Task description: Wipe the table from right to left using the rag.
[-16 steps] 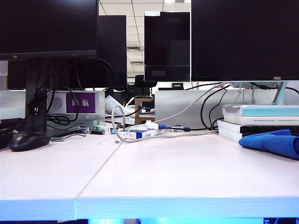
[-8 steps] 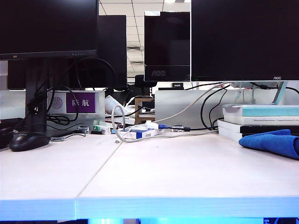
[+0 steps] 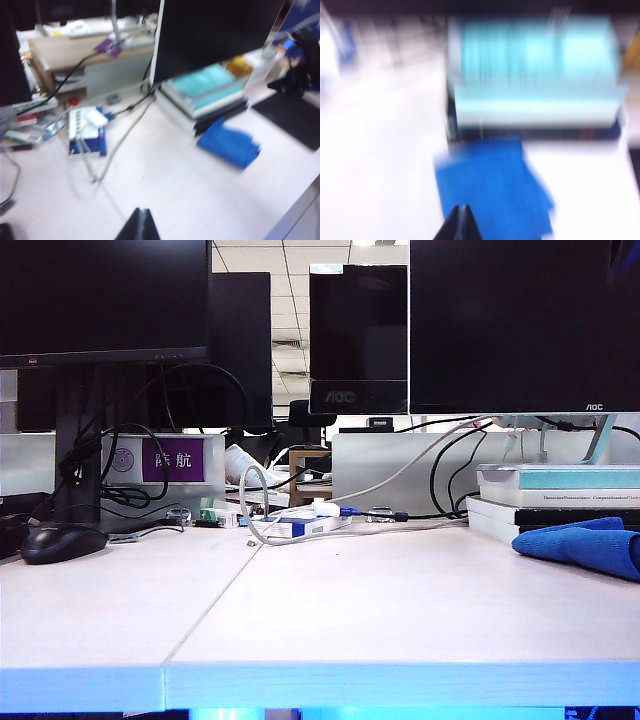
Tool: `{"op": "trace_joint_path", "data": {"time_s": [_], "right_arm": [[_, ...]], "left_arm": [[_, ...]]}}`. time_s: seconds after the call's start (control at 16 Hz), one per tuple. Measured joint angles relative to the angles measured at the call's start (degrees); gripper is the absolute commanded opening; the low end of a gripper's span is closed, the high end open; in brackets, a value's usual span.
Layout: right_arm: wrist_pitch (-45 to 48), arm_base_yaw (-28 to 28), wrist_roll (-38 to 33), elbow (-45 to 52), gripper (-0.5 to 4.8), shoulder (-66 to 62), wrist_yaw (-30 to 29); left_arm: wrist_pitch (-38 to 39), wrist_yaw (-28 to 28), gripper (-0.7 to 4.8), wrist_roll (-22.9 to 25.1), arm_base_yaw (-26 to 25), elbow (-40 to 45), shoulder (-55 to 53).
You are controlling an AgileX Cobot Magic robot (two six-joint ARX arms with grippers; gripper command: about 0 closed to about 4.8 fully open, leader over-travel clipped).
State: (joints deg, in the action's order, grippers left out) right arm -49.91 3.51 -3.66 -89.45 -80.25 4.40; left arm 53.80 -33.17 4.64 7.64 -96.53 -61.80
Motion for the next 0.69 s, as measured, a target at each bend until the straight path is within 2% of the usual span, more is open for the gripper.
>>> {"op": "trace_joint_path", "data": {"time_s": [0.06,0.19,0.31,0.56,0.69], "right_arm": [[-4.7,0.0,0.8,-3.0,-0.02,-5.7,0.0],[-9.1,0.0,1.0,-3.3,-0.02,-10.1,0.0],[-10.7,-0.1,1.0,-3.3,-0.02,-14.1,0.6],[-11.6,-0.6,6.4,-3.3,0.0,-20.3,3.9],[-11.5,-1.0,7.0,-3.3,0.12,-22.7,4.6]], "left_arm": [[1.3,0.2,-0.05,2.5,0.0,0.0,-0.5],[1.5,0.2,-0.05,3.4,0.2,0.0,-0.9],[0.6,0.1,-0.05,3.4,0.2,-0.2,-0.9],[-1.1,-6.0,-0.05,3.4,0.3,-0.3,-0.9],[-1.1,-4.7,-0.05,3.4,0.3,-0.3,-0.9]]}}
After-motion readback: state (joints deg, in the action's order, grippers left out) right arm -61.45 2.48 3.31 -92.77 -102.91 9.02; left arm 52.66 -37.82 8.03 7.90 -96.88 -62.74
